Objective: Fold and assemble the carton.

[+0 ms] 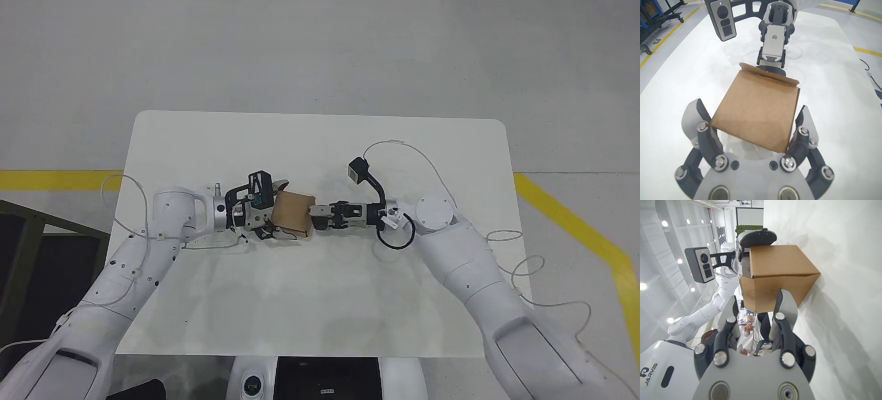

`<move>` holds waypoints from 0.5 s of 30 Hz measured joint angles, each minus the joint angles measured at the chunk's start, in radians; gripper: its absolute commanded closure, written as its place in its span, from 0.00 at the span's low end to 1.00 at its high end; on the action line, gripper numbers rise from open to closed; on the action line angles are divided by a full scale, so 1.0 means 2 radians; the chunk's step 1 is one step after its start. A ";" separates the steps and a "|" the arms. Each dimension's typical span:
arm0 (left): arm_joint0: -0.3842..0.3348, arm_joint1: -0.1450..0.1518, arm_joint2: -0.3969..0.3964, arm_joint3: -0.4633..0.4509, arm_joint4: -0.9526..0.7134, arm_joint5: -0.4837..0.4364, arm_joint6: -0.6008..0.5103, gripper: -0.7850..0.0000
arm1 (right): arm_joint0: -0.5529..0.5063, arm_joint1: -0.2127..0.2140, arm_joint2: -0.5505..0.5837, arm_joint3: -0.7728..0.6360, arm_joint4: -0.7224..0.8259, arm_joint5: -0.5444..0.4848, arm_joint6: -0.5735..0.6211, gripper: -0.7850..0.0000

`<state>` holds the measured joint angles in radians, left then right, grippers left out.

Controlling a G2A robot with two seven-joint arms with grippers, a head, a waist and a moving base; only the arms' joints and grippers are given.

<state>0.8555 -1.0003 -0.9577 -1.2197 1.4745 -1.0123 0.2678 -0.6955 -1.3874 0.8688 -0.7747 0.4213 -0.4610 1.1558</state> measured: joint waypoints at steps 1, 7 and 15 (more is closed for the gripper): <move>0.000 0.000 0.000 0.000 0.000 0.000 0.000 0.00 | 0.000 0.000 0.000 -0.001 -0.003 0.001 -0.002 0.60; 0.000 0.000 0.001 -0.001 0.002 0.000 0.001 0.00 | 0.000 0.002 0.001 -0.005 -0.017 0.009 -0.004 0.73; 0.001 0.000 0.000 -0.002 0.003 0.000 0.000 0.00 | -0.005 0.006 0.010 -0.011 -0.024 0.014 -0.001 0.78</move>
<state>0.8575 -0.9993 -0.9567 -1.2229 1.4801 -1.0123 0.2669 -0.7057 -1.3750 0.8890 -0.7970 0.3740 -0.4329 1.1543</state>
